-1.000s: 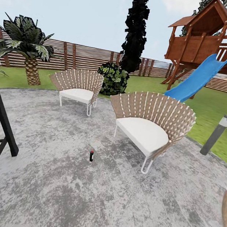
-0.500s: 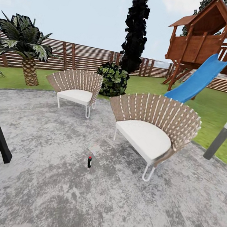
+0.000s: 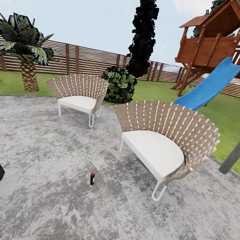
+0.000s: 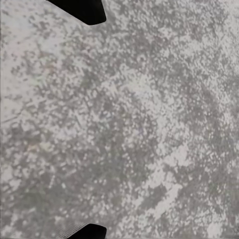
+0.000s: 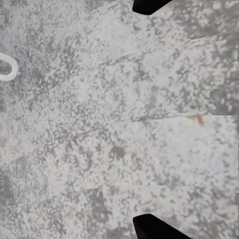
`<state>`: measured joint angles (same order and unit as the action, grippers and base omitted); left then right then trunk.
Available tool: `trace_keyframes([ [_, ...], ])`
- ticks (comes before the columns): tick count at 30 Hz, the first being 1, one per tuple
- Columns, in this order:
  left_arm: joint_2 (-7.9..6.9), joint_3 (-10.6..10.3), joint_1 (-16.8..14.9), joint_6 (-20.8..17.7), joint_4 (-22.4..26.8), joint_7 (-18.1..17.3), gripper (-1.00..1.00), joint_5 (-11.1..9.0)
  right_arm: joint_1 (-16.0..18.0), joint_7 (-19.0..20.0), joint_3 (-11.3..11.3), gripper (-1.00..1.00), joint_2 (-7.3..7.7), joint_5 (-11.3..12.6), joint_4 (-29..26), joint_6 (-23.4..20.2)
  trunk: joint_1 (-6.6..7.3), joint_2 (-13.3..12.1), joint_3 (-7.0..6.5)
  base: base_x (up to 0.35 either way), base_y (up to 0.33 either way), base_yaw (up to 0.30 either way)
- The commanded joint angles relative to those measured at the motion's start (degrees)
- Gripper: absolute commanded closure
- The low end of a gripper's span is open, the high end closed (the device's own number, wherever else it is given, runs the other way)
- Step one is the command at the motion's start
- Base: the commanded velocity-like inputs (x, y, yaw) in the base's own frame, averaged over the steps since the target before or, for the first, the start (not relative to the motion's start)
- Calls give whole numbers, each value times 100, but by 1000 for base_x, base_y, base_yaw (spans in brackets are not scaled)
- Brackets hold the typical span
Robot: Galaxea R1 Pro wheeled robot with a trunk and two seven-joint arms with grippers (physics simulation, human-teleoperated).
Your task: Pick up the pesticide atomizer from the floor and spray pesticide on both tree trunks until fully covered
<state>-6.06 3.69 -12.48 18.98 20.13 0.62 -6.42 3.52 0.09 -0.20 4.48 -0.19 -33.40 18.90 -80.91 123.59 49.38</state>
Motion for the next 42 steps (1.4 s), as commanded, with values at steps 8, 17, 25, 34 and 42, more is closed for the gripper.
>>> trace_keyframes([
  [8,0,0,0,0,0,0,-100,0,0,0,2,-100,0,-2,1,0,0,0,0,249,0,-57],
  [17,0,0,0,-2,0,0,-100,0,0,-3,5,-100,0,1,-7,-1,0,0,0,244,0,-181],
  [25,0,0,0,0,0,0,-100,0,0,-12,8,-100,7,-7,3,-8,0,0,0,187,98,-2],
  [34,0,0,0,0,0,0,-100,2,0,-18,3,-100,9,1,0,0,0,0,0,8,5,0],
  [42,0,0,0,0,0,0,-100,4,0,-18,3,-100,7,1,0,0,0,0,0,197,78,0],
])
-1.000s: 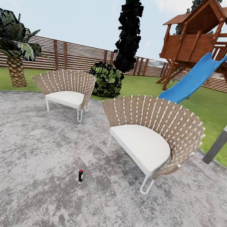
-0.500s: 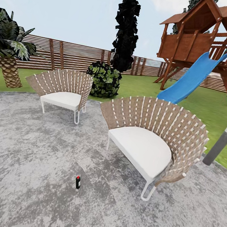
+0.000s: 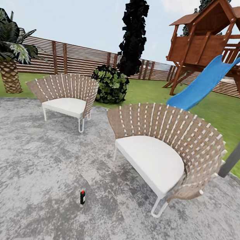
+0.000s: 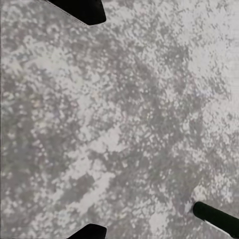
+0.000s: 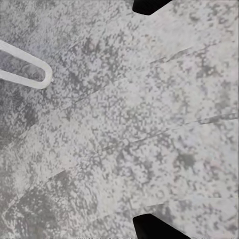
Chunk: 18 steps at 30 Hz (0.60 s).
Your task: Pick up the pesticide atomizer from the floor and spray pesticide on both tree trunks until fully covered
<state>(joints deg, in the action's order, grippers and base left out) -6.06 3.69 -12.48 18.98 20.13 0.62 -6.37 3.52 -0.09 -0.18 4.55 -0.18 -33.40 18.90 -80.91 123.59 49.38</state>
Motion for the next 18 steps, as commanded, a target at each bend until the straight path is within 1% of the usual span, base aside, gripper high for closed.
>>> trace_keyframes([
  [1,0,0,0,0,0,0,-100,-1,0,0,0,-100,0,0,0,0,0,0,0,269,104,0],
  [5,0,0,0,0,0,0,-100,3,0,0,0,-100,1,0,0,0,0,0,0,170,50,0],
  [15,0,0,0,0,0,0,-100,4,0,0,0,-100,0,0,0,0,0,0,0,26,5,0],
  [18,0,0,0,0,0,0,-100,4,0,0,0,-100,1,0,0,0,0,0,0,150,0,0],
])
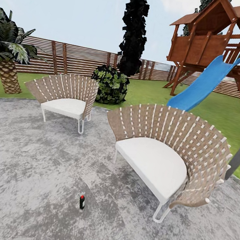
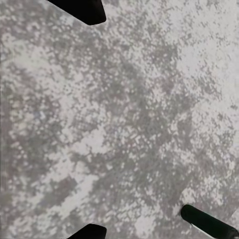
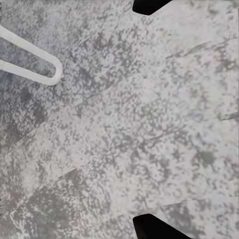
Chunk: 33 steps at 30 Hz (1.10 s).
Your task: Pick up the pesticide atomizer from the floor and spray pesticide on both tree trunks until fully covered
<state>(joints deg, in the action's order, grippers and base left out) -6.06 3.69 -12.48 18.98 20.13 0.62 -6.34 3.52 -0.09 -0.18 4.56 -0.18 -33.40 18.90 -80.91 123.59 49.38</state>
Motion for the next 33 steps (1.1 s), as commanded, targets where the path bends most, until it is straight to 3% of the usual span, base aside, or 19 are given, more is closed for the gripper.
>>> trace_keyframes([
  [1,0,0,0,0,0,0,-100,0,0,0,0,-100,0,0,0,0,0,0,0,221,0,0],
  [13,31,-17,-18,-8,65,-8,-100,13,0,15,-7,-100,1,-1,7,0,0,0,0,125,0,0],
  [14,37,-18,-126,-45,104,-5,-100,5,0,17,-8,-100,1,-2,8,0,0,0,0,1,0,0],
  [15,47,-22,-577,-89,158,-7,-100,10,0,23,-5,-100,-7,-1,-10,-2,0,0,0,0,0,0],
  [18,55,-25,-1076,-114,124,-15,-100,20,5,38,-62,-100,-23,0,-243,-6,0,0,0,0,0,0],
  [22,66,-26,-1422,-121,114,-4,-100,3,19,48,-487,-100,-57,6,-1177,-20,0,0,0,0,0,0],
  [24,62,-23,-1480,-122,114,-2,-100,-3,51,51,-809,-100,-69,8,-1686,-36,0,0,0,0,0,0],
  [25,57,-20,-1500,-123,114,-1,-100,-6,87,52,-1072,-100,-74,10,-2071,-54,0,0,0,0,0,0],
  [28,56,-18,-1515,-123,114,0,-100,-11,120,52,-1487,-100,-77,11,-2559,-131,0,0,0,0,0,0],
  [33,63,-38,-1518,-117,129,-20,-100,46,131,160,-1701,-100,-48,-8,-2684,-173,0,0,0,0,0,0],
])
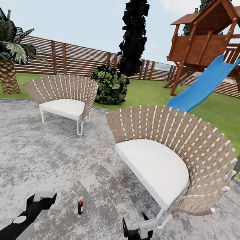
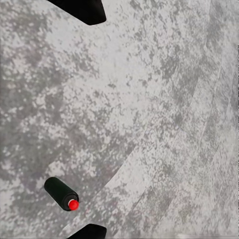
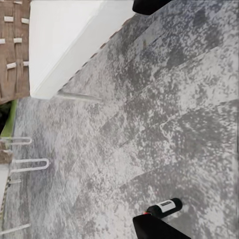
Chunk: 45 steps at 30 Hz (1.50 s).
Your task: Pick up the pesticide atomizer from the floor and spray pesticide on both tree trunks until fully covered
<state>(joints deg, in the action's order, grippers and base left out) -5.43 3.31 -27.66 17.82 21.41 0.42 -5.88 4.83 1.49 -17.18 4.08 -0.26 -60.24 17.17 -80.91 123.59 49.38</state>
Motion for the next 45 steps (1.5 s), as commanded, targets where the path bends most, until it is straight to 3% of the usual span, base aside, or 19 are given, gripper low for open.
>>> trace_keyframes([
  [1,3,-2,-1,3,16,-2,-100,6,0,54,-8,-100,10,-3,1,-1,0,0,0,0,0,0],
  [14,12,-23,-25,2,83,-36,-100,1,1,150,12,-100,49,8,-6,6,-44,80,36,0,0,0],
  [19,54,-23,-28,-5,343,-58,-100,0,1,141,13,-100,49,8,9,6,-154,281,160,0,0,0],
  [31,78,-23,-27,-6,390,-68,-100,-1,1,133,21,-100,49,17,-4,6,-417,762,483,0,0,-9],
  [45,78,-23,-21,-6,383,-62,-100,2,1,132,22,-100,49,17,-14,6,-725,1324,837,0,0,-196],
])
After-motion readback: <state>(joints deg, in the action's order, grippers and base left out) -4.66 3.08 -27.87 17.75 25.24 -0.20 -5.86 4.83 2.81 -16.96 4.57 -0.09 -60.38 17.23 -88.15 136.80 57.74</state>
